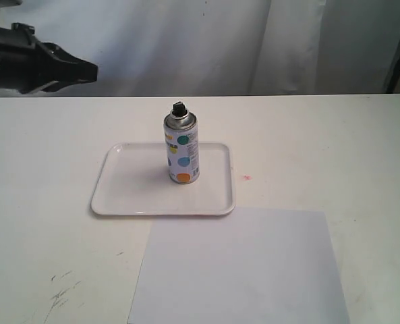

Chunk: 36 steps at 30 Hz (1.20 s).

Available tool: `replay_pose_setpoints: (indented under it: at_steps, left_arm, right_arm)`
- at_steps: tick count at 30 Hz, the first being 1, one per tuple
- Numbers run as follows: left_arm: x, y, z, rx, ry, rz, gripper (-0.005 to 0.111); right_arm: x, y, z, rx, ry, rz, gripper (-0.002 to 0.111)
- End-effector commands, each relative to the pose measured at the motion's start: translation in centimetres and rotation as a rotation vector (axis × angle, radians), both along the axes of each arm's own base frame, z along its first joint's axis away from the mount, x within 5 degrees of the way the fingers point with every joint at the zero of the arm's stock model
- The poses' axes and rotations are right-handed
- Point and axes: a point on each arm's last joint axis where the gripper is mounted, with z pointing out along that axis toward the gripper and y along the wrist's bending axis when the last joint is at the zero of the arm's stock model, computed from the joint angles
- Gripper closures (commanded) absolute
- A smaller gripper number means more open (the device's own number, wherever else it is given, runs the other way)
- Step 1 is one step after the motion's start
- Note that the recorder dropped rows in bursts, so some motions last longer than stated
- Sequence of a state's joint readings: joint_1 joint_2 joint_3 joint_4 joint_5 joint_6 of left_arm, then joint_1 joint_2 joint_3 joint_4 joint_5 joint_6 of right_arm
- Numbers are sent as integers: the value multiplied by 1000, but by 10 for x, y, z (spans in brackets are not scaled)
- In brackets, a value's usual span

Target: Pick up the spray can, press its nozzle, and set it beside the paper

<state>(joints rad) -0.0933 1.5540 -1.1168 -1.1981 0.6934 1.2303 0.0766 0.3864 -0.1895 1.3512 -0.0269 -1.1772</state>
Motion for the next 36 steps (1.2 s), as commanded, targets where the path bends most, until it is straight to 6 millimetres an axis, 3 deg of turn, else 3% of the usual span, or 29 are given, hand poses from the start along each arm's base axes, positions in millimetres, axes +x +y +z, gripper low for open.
replay_pose_setpoints:
  at_steps: [1,5,8,20,25,31,36]
  left_arm:
    - [-37,14,0,-9,-14,165,107]
    - [-76,24,-2,20,-60,239,107]
    - [-91,29,-1,38,-97,270,107]
    - [-111,37,19,193,-268,246,107]
    - [-122,50,9,170,-266,416,107]
    - [-171,74,-7,138,-297,569,107]
    - [-208,85,-29,141,-358,682,107]
  right_arm:
    - [-1,-1,-1,2,-1,-10,108]
    - [-1,-1,-1,2,-1,-10,108]
    - [-1,-1,-1,2,-1,-10,108]
    - [-1,-1,-1,2,-1,-10,108]
    - [-1,-1,-1,2,-1,-10,108]
    - [-1,0,-1,-13,0,0,108]
    - [-2,5,-5,-209,16,85,108]
